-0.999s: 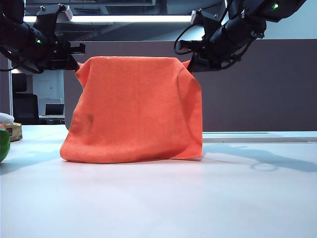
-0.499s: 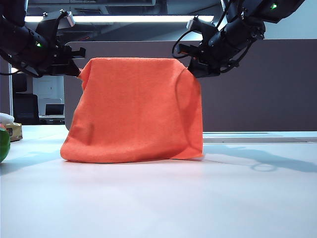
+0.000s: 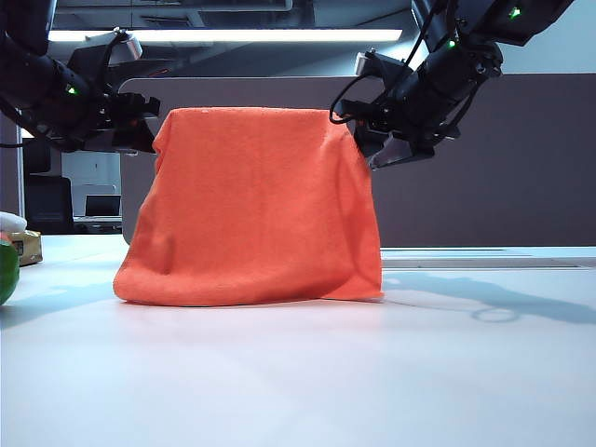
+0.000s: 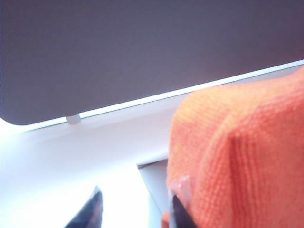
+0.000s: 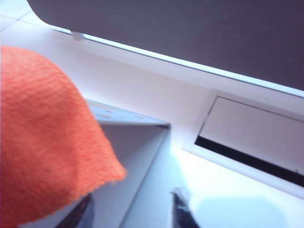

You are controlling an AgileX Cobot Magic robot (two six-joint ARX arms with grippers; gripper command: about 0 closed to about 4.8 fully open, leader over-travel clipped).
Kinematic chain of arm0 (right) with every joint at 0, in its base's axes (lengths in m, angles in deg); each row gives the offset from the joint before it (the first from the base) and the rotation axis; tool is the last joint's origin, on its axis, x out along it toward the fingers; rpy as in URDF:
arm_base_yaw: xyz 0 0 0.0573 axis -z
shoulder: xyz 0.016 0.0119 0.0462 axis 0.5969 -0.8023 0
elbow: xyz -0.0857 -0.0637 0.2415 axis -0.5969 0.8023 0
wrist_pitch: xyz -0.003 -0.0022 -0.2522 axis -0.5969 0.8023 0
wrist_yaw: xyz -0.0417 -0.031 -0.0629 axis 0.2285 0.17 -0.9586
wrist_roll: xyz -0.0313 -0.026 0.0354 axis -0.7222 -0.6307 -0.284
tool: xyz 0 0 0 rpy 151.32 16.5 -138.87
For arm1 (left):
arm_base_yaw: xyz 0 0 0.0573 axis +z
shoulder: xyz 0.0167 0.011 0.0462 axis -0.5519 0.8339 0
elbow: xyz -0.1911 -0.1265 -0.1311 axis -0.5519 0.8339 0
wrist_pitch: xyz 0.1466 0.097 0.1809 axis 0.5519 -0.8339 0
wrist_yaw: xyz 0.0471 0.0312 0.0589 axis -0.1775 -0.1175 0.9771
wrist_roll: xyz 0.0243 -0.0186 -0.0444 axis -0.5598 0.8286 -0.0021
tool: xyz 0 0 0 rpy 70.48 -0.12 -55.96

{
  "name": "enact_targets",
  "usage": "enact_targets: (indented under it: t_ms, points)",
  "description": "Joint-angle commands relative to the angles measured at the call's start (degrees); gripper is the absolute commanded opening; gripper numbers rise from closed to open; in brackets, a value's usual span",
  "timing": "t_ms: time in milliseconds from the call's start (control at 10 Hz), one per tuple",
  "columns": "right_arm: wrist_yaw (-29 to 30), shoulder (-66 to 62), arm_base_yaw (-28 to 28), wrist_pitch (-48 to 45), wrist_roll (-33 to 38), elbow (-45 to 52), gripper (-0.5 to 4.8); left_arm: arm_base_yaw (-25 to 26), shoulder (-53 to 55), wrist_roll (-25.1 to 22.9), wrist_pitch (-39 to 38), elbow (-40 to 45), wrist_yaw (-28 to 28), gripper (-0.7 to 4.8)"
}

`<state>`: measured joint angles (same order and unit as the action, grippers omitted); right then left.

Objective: Pick up the cloth from the table and use it to cover the mirror.

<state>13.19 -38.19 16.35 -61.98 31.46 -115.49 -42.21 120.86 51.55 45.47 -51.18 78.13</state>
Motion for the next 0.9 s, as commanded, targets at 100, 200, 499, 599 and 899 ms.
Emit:
enact_targets:
  t_ms: [100,200,499,599,899]
  points:
    - [-9.64,0.22,-0.09,7.30,-0.02,-0.20,2.12,-0.07,-0.13,-0.42,-4.37,-0.17,3.50,1.80]
    - [-19.85,0.26,-0.07,7.43,-0.02,-0.20,2.05,-0.04,-0.15,-0.42,-5.33,-0.17,13.44,1.56]
    - [-28.30,0.37,0.50,7.08,-0.02,-0.22,0.50,0.66,-0.28,-0.92,-5.25,-0.17,22.99,-0.08]
    - [-28.20,0.55,0.68,6.69,0.02,-0.22,0.05,0.96,-0.33,-0.92,-5.01,-0.17,22.60,-0.06]
    - [-26.29,3.39,1.25,2.67,0.00,-0.20,-0.05,1.03,-3.67,-1.92,-2.69,-0.17,18.93,-0.06]
